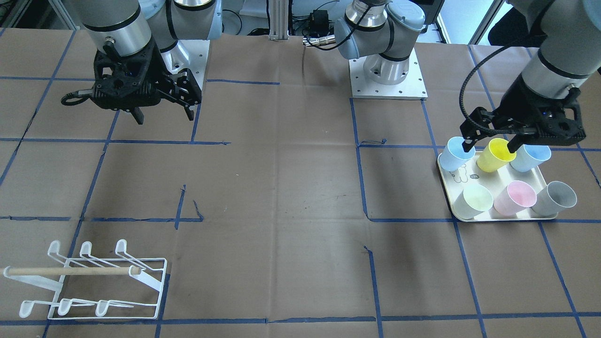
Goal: Transfer IKEA cup to right arm and place on rack
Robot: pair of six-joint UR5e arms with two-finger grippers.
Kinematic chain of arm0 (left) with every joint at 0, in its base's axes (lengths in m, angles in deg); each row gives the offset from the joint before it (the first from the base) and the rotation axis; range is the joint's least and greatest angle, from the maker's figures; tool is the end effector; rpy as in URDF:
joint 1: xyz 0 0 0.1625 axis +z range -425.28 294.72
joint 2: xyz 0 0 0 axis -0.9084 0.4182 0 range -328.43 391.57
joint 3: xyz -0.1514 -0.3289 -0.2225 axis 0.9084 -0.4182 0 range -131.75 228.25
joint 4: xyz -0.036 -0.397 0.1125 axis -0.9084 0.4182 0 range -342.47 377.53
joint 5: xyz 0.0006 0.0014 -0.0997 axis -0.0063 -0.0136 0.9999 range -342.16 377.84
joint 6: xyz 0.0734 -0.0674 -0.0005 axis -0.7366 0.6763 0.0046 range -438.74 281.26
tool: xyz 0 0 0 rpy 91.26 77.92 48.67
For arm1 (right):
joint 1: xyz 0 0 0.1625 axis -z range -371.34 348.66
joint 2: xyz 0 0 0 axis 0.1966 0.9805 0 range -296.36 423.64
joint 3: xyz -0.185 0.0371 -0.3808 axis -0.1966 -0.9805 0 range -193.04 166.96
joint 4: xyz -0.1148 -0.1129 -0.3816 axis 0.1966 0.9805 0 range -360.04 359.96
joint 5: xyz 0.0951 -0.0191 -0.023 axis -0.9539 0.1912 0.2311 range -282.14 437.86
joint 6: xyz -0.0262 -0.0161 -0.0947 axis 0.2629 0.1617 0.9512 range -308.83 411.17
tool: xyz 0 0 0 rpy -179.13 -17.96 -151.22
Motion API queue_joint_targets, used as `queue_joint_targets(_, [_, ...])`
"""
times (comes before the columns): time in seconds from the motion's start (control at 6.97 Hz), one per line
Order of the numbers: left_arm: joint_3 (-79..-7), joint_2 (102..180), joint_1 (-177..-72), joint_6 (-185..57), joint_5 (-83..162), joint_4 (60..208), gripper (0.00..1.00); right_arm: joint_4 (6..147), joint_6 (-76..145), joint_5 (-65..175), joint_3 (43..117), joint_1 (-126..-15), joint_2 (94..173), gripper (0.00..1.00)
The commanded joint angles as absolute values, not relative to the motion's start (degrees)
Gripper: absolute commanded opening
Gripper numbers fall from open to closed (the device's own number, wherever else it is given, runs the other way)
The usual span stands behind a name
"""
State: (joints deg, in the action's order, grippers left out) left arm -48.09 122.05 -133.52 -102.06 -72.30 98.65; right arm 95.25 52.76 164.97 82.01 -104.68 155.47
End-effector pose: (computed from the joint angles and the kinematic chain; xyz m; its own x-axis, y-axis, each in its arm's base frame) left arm 0.0604 -0.5102 0.4450 -0.9995 0.0269 -0.0165 0.0275 0.9991 -0.0323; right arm 0.1661 -0.4723 0.4694 -0.9949 -0.0875 -0.0494 -0.0857 0.9956 -0.0375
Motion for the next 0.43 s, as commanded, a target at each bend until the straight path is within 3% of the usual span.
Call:
queue_joint_targets(0.0, [-48.6, 122.9, -128.1, -110.5, -72.3, 98.6, 1.00, 102.0, 52.7, 164.0, 83.3, -104.8, 154.7, 1.00])
queue_joint_targets(0.29, [-48.7, 127.4, -126.9, -112.1, -72.1, 96.6, 0.99, 110.7, 52.4, 158.9, 86.1, -104.8, 154.8, 1.00])
